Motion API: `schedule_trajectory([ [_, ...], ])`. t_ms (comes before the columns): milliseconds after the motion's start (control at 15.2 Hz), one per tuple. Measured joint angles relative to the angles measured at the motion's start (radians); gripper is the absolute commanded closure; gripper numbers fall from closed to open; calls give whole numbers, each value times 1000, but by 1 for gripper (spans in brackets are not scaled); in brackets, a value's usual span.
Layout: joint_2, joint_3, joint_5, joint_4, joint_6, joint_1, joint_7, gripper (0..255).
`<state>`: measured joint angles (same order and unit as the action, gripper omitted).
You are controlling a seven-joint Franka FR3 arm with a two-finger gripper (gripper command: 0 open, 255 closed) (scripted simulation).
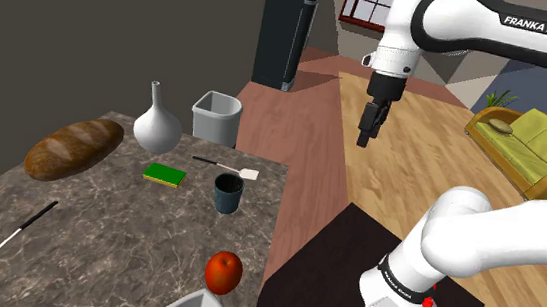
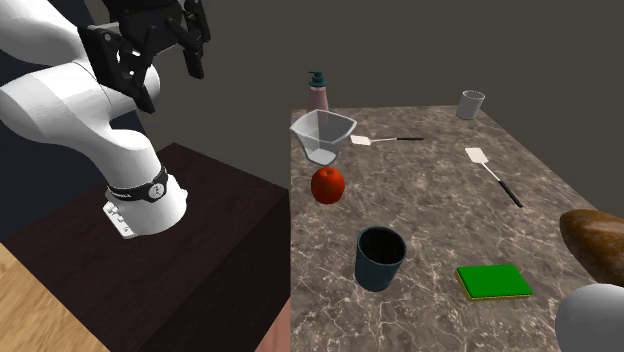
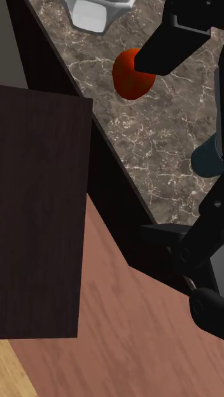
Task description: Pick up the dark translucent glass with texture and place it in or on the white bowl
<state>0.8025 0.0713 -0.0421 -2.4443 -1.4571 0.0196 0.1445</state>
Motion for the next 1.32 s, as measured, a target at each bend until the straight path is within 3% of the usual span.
schedule_trajectory([
  [198, -25, -10, -9, -15, -44, 4, -10, 0],
  [660, -187, -47, -42, -77, -293, 22, -46, 0],
  [1320, -549, -97, -79, -26, -645, 51, -98, 0],
])
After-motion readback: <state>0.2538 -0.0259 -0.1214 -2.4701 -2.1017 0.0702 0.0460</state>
